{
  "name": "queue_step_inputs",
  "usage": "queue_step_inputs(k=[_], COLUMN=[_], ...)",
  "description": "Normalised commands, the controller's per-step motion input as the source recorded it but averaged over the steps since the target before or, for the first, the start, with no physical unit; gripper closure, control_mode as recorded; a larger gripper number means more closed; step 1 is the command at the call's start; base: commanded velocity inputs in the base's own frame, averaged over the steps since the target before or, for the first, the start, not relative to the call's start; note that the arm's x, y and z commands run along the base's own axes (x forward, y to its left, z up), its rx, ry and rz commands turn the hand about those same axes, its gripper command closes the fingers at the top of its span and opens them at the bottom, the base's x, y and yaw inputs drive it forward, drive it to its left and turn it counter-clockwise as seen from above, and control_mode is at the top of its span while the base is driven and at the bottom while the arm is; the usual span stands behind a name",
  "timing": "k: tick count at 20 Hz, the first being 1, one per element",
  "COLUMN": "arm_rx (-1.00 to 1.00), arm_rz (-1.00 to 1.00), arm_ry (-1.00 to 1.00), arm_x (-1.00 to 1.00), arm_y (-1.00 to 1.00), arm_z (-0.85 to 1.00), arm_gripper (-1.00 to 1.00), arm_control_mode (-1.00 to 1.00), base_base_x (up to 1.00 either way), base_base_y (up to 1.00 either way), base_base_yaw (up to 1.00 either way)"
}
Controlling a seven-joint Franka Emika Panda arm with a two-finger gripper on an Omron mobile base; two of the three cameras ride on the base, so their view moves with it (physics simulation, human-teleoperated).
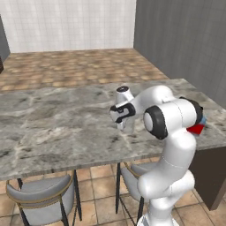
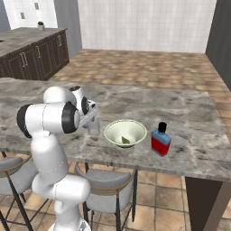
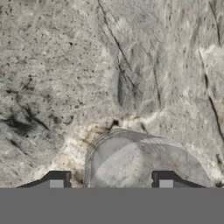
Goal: There is a bowl on the dining counter. Grab a lemon wedge from the fridge and place it in the bowl. Then get the liquor bottle and glass cup from the cabinet and place them next to the bowl.
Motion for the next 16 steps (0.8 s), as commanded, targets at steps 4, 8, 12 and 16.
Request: queue_step_inputs(k=[4,8,12,16], arm_rx=[0.00,-0.01,-0.10,-0.12], arm_rz=[-0.05,0.02,0.01,0.01], arm_ry=[-0.02,-0.14,-0.28,-0.30], arm_x=[-0.22,-0.71,-0.98,-1.00], arm_y=[-0.04,0.02,0.13,0.12], arm_z=[0.54,0.72,0.82,1.00], arm_gripper=[-1.00,-1.00,-1.00,-1.00], arm_control_mode=[-1.00,-1.00,-1.00,-1.00], base_base_x=[0.00,0.00,0.00,0.00], base_base_y=[0.00,0.00,0.00,0.00], base_base_yaw=[0.00,0.00,0.00,0.00])
